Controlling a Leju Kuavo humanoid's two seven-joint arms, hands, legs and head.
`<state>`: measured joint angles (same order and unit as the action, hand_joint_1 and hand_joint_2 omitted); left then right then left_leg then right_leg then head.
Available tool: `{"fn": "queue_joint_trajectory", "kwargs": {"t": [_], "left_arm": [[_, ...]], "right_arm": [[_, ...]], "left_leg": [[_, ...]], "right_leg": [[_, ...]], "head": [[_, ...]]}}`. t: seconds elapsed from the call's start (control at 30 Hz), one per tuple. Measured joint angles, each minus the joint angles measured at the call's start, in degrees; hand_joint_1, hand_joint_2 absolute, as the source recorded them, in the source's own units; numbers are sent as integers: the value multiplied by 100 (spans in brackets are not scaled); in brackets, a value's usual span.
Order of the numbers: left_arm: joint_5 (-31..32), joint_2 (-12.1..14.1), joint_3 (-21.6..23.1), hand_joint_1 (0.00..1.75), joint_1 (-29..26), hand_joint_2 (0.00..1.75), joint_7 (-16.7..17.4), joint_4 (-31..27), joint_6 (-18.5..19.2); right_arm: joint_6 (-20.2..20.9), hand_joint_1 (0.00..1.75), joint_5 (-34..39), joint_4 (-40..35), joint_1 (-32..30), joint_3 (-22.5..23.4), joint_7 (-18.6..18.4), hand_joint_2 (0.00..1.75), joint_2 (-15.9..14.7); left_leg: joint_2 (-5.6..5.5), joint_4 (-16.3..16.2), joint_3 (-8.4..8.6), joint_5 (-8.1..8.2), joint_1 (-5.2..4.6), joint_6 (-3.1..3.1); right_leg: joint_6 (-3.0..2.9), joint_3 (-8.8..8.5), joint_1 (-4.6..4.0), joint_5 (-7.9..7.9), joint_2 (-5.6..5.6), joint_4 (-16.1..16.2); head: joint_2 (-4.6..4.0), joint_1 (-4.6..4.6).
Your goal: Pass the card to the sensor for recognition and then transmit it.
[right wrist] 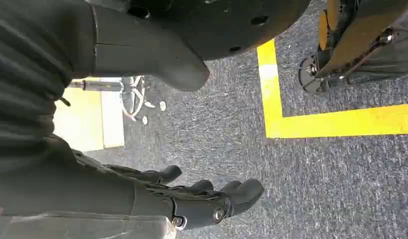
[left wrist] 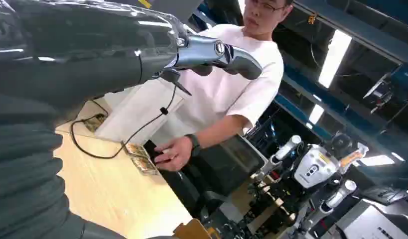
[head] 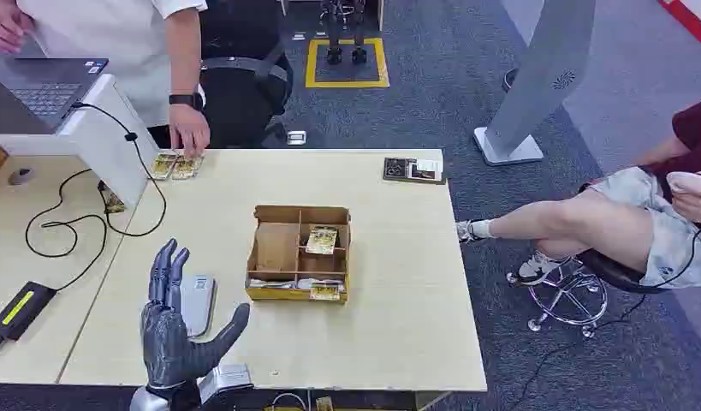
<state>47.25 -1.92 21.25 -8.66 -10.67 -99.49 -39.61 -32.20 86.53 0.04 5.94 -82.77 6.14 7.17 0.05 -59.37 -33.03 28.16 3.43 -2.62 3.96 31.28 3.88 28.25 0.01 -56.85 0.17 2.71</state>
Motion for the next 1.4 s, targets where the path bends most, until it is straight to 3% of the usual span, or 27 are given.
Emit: {"fn": "queue_joint_trajectory", "kwargs": {"t": [0.3, 0.77, 1.03, 1.17, 1.33, 1.4], "left_arm": [[26, -4, -11, 0, -13, 175, -188, 0, -2], [300, -63, -212, 0, -12, 175, 151, 0, -7], [754, -151, -614, 0, 3, 175, 413, 0, -9], [410, -208, -811, 0, -1, 175, 373, -4, -9], [-271, -385, -1087, 0, -44, 175, -97, -79, -13], [-354, -422, -1143, 0, -72, 175, -107, -105, -15]], "right_arm": [[-4, 0, 0, 0, 0, -42, 7, 175, 0], [-2, 0, 0, 2, 1, -98, 0, 175, 0], [7, 0, 0, 2, 6, -162, -55, 175, 0], [-18, 0, 0, 2, 6, -164, -61, 175, 0], [-74, 0, 0, 2, 5, -164, -68, 175, 9], [-90, 0, 0, 2, 3, -164, -68, 175, 18]], "left_leg": [[0, 0, 0, 0, 0, 0], [0, 0, 0, 0, 0, 0], [0, 0, 0, 0, 0, 0], [0, 0, 0, 0, 0, 0], [-1, 0, -1, 0, 0, 0], [-1, 0, -1, 0, 0, 0]], "right_leg": [[0, 0, 0, 0, 0, 0], [0, 0, 0, 0, 0, 0], [0, 0, 0, 0, 0, 0], [0, 0, 0, 0, 0, 0], [0, -1, 0, 0, -1, 0], [0, 0, 0, 0, -1, 0]], "head": [[0, 0], [0, 0], [0, 0], [0, 0], [0, 0], [0, 0]]}}
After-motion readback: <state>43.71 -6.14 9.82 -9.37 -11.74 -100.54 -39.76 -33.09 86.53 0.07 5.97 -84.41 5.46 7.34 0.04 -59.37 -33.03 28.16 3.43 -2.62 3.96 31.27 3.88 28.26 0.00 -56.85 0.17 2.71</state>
